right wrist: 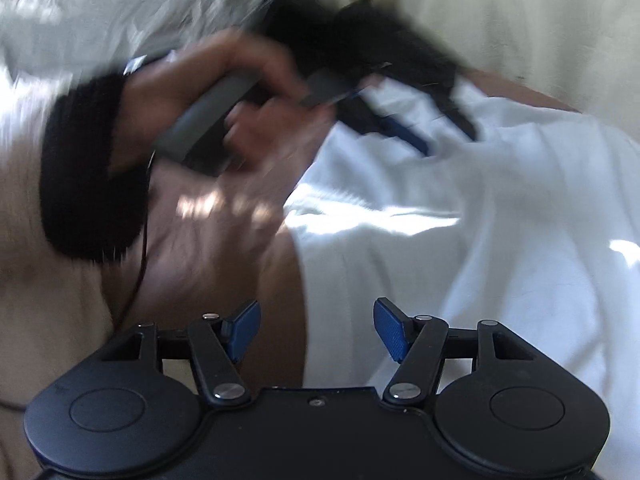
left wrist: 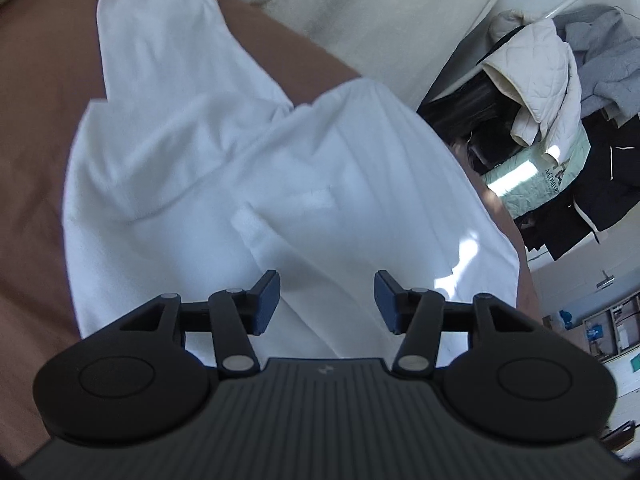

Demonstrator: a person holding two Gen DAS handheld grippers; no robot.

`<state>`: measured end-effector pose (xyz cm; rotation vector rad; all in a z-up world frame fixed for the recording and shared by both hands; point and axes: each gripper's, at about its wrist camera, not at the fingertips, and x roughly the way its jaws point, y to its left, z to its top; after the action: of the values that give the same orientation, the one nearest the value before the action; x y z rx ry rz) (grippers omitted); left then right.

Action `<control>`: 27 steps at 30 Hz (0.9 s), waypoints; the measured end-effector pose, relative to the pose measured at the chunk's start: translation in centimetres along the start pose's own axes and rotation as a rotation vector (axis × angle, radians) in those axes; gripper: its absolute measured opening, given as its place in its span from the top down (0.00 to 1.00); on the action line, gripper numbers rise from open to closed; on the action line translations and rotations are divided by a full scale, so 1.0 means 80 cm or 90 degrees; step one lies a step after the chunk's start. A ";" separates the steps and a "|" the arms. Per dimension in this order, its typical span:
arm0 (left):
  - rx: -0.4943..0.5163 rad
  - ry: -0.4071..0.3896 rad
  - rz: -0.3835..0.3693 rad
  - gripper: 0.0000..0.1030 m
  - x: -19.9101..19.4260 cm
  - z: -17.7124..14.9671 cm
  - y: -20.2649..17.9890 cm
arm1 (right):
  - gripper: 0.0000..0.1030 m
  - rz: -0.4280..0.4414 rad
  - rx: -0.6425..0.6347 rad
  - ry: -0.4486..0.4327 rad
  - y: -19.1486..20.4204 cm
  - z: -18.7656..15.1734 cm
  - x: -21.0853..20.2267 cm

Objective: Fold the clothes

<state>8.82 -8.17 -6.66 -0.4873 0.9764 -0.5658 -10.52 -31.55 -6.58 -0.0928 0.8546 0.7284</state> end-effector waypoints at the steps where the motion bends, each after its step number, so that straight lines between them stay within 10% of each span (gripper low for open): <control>1: 0.008 -0.004 0.003 0.50 0.000 0.002 0.000 | 0.34 0.006 0.044 -0.020 -0.013 0.001 -0.012; 9: 0.045 0.047 0.081 0.50 0.025 -0.005 0.006 | 0.38 -0.001 0.563 -0.105 -0.169 -0.020 -0.036; 14: 0.045 0.043 0.076 0.50 0.021 -0.007 0.009 | 0.45 -0.106 0.582 -0.064 -0.181 -0.010 -0.006; 18: 0.063 0.040 0.087 0.50 0.023 -0.011 0.005 | 0.89 -0.172 0.525 -0.036 -0.171 -0.003 0.004; 27: 0.089 0.039 0.111 0.50 0.023 -0.014 -0.004 | 0.98 -0.229 0.388 -0.090 -0.151 0.002 -0.033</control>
<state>8.62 -9.76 -8.14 -0.2580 1.0193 -0.4904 -4.08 -42.08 -7.02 0.3390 0.8630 0.1179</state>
